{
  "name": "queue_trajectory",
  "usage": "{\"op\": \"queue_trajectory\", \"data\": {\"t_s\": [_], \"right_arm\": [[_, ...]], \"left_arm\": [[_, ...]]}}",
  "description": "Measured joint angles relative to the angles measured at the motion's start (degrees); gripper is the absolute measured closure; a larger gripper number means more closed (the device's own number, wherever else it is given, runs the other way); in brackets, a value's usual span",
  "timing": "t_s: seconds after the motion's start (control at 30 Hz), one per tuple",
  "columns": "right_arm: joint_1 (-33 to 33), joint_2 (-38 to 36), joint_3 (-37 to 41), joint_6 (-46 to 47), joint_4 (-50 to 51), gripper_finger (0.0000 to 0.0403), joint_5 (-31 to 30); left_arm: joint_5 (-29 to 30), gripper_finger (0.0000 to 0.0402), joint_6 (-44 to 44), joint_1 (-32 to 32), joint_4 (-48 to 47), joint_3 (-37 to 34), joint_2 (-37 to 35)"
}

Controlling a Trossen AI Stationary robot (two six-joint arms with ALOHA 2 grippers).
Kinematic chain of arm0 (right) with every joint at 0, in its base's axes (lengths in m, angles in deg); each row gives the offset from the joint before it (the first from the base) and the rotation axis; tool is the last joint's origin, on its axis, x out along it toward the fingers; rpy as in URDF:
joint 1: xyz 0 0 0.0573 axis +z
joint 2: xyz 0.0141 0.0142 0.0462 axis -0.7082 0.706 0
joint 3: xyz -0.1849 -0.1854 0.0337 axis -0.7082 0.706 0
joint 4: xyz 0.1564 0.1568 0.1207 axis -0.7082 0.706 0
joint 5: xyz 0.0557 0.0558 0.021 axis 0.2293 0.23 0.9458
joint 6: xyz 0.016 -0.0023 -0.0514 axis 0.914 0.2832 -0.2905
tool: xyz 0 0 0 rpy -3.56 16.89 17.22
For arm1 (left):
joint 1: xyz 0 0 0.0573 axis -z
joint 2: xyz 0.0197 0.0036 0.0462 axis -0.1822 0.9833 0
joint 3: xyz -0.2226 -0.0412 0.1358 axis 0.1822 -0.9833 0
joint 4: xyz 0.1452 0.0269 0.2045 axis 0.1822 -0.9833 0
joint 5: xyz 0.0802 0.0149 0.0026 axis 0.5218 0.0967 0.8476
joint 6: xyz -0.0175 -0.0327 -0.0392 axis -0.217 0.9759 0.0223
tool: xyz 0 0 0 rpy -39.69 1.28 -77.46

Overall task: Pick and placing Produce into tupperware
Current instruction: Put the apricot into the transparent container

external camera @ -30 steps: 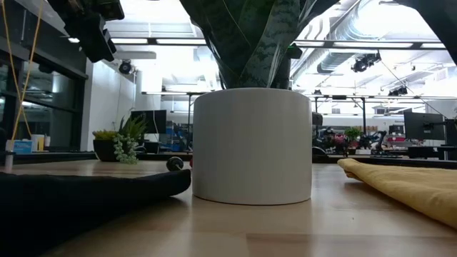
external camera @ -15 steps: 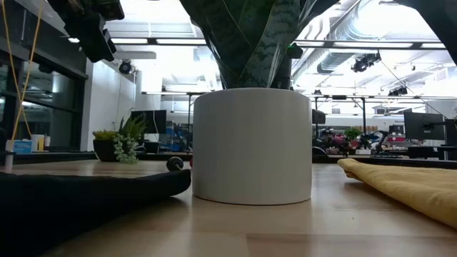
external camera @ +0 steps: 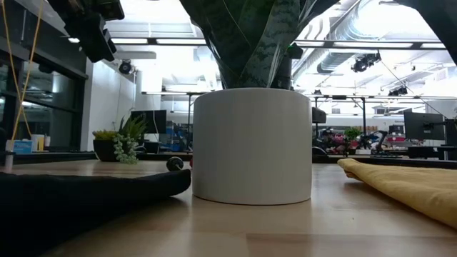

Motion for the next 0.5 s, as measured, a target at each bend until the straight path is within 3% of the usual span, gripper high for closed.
{"op": "queue_trajectory", "data": {"t_s": [0.27,0.5], "right_arm": [[0.0,0.0,0.0,-0.8,-0.8,0.0189,0.2],[0.0,0.0,0.0,-0.8,-0.8,0.0196,0.2]], "left_arm": [[0.0,0.0401,0.0,0.0,0.2,0.0,0.0],[0.0,0.0401,0.0,0.0,0.1,0.0,0.0]]}}
